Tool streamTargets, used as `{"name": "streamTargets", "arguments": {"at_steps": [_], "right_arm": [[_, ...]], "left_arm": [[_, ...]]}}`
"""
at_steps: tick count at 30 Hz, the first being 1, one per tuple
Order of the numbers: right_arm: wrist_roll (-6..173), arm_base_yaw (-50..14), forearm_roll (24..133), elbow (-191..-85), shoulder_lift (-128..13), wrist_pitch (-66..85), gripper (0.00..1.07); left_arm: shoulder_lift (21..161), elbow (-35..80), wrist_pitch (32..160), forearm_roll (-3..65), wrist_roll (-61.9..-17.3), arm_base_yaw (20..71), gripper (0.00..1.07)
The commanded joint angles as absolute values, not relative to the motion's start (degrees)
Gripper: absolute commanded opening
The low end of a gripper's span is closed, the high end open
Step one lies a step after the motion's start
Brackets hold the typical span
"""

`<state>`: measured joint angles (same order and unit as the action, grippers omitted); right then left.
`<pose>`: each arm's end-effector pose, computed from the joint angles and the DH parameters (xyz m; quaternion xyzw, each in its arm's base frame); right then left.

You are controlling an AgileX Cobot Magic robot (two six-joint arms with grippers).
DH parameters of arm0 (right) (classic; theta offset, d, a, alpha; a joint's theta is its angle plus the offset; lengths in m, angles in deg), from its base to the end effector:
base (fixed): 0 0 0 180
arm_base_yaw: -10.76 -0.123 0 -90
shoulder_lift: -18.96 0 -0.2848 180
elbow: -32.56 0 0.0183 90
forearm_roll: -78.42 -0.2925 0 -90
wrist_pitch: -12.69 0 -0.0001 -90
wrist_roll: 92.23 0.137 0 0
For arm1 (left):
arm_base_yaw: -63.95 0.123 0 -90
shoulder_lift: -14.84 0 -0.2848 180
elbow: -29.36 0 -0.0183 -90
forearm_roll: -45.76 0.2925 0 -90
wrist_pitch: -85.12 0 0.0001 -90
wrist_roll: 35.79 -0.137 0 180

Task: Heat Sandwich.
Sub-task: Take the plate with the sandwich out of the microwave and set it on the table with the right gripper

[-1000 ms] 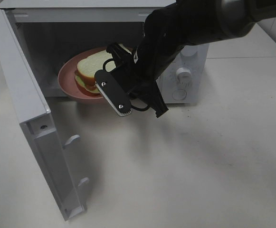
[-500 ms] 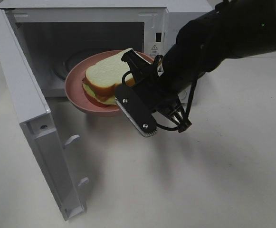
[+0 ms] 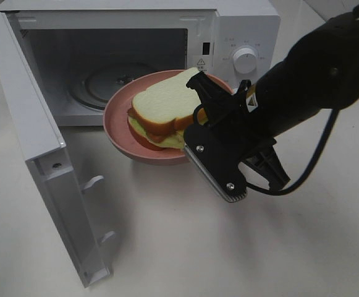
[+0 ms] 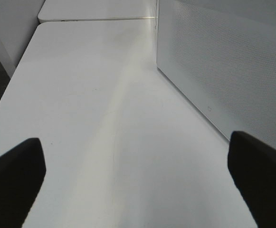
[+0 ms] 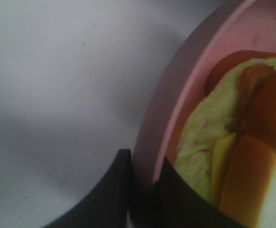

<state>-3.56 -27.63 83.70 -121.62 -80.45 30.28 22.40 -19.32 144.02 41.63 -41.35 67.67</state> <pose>0.2993 0.2323 0.1411 -0.8729 0.3686 -0.1663 0.2730 0.0749 -0.0036 0.2802 0.0144 0.8434 0.0074 0.5371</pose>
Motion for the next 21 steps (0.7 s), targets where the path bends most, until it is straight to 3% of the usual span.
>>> {"name": "streamTargets", "arguments": {"at_steps": [1,21], "right_arm": [[-3.33,-27.4,83.87,-119.27,-76.56,29.88,0.0],[3.89,-27.4,85.99,-106.33,-60.52,36.01,0.0]], "left_arm": [[20.91,-19.49,144.08,41.17,-41.23,67.84,1.01],[20.91,-19.49,144.08,41.17,-41.23,67.84,1.01]]}}
